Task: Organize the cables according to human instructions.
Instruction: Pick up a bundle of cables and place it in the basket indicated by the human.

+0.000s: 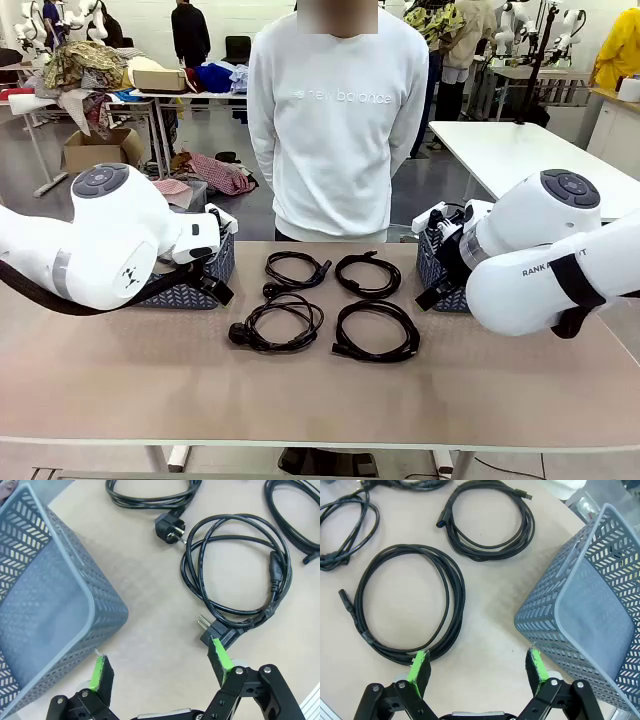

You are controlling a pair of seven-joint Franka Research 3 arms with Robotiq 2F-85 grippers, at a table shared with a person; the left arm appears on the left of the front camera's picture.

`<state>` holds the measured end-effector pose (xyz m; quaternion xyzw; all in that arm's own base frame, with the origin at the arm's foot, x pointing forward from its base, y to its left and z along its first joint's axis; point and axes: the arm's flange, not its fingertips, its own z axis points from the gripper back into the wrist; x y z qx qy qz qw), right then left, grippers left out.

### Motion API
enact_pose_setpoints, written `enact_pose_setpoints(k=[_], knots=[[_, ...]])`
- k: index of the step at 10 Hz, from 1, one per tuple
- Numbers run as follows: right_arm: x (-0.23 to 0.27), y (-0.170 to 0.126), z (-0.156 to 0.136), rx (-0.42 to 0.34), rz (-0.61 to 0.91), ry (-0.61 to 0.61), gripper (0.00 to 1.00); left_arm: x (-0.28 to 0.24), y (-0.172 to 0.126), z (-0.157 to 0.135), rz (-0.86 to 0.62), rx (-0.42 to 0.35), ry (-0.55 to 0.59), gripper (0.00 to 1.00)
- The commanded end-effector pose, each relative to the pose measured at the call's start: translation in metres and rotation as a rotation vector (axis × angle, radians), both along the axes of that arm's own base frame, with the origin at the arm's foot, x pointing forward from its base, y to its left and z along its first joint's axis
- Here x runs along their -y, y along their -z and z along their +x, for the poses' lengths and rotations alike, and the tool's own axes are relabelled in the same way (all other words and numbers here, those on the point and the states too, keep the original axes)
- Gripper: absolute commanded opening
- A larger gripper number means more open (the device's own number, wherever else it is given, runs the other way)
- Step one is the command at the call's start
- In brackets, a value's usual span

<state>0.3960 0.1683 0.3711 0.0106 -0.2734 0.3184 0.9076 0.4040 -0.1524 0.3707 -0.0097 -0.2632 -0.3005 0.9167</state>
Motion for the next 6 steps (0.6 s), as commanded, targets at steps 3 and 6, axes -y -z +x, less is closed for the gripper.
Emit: enact_pose_setpoints(k=[3,6], knots=[[0.0000,0.0000,0.0000,0.000,0.000,0.000,1.00,0.0000,-0.0001,0.0000,0.000,0.000,0.000,1.00],[0.0000,0.0000,0.0000,0.000,0.000,0.000,1.00,0.0000,-0.0001,0.0000,0.000,0.000,0.000,1.00]])
